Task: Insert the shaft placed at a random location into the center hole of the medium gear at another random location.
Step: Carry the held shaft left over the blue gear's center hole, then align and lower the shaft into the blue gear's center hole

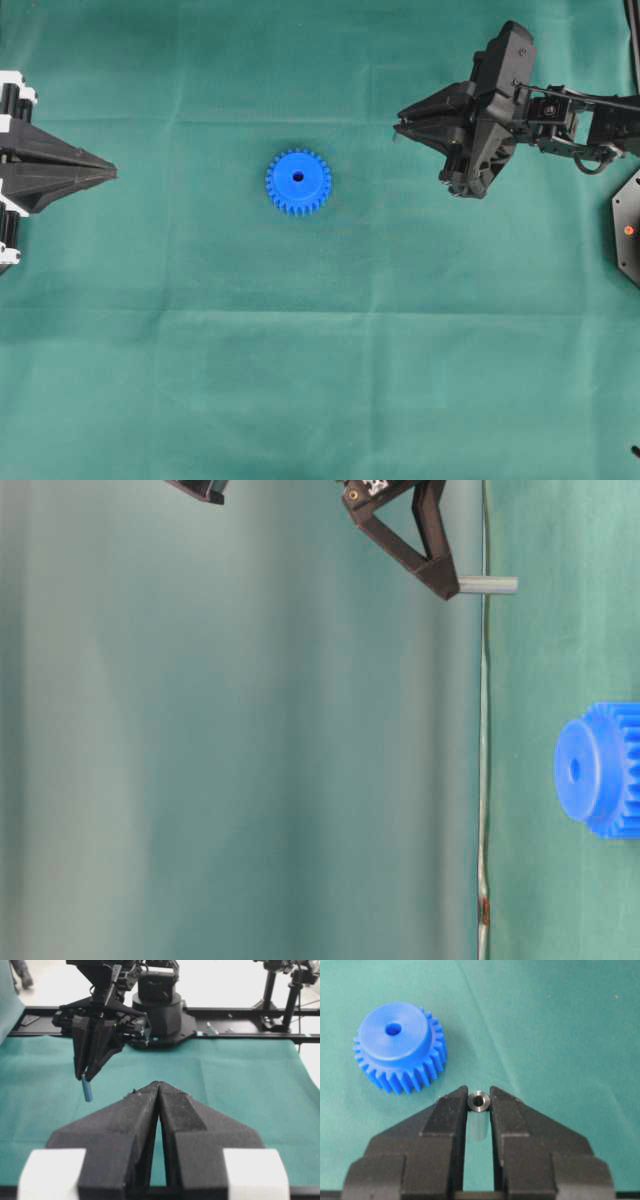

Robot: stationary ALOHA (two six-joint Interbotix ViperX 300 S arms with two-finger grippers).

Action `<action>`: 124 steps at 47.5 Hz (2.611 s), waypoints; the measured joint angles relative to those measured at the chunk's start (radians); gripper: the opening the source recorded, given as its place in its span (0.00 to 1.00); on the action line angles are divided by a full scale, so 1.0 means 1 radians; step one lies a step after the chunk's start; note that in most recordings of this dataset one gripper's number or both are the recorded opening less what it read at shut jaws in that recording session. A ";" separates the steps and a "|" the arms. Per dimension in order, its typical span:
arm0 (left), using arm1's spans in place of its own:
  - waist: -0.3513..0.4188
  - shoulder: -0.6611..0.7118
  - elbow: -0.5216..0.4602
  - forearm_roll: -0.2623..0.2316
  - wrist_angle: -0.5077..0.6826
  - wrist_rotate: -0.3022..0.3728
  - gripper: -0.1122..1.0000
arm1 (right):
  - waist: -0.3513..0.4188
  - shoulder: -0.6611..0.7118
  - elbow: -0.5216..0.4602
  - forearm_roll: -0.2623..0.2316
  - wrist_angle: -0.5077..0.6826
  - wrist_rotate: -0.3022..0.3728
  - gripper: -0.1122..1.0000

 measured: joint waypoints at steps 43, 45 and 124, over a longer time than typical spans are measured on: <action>-0.002 0.000 0.000 0.000 0.008 -0.002 0.10 | 0.127 0.313 -0.351 0.005 0.002 0.000 0.23; -0.002 0.000 0.000 0.000 0.008 -0.002 0.10 | 0.127 0.314 -0.353 0.005 0.003 0.000 0.23; -0.002 0.000 0.000 0.002 0.008 -0.002 0.10 | 0.132 0.327 -0.362 0.034 -0.008 0.002 0.23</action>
